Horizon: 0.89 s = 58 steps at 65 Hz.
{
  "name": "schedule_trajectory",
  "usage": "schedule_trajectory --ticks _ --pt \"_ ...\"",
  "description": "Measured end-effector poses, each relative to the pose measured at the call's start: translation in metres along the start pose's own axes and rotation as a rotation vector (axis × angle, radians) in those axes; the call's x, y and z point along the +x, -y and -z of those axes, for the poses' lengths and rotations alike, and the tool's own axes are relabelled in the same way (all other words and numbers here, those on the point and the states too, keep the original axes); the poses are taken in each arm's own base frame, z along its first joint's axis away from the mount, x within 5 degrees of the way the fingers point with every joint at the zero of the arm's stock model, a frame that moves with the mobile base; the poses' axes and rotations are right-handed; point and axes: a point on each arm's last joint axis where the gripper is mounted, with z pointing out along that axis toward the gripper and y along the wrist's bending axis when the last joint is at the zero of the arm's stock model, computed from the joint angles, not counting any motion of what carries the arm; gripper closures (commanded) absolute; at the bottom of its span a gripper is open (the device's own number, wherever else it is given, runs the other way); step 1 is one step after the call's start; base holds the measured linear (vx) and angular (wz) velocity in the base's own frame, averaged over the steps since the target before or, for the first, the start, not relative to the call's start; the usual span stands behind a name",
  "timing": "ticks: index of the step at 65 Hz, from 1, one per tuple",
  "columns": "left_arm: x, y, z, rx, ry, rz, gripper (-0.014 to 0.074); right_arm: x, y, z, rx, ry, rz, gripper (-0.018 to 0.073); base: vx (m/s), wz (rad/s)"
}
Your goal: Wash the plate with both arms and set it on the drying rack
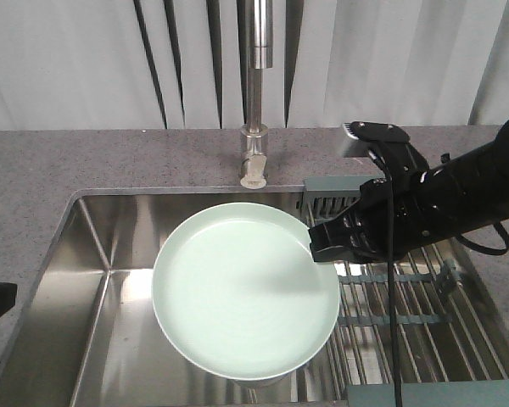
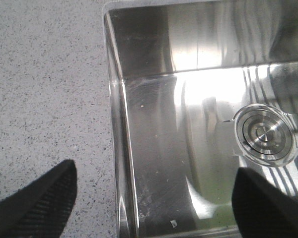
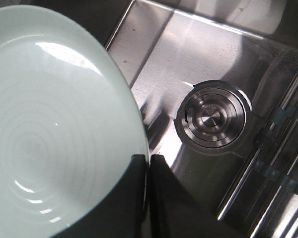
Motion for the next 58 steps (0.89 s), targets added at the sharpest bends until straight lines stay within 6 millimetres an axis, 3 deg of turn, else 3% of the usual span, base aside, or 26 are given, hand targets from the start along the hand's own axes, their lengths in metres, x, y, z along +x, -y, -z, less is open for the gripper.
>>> schedule_trajectory --ticks 33,58 --pt "0.0005 -0.0001 -0.0001 -0.001 -0.005 0.001 0.0011 -0.0002 0.0001 0.0 0.001 0.002 0.008 0.0561 0.0 0.0" --pt "0.0005 -0.0001 -0.0001 -0.001 -0.005 0.001 0.0011 0.0042 0.0053 0.0003 0.054 -0.052 0.178 0.0561 0.0 0.0"
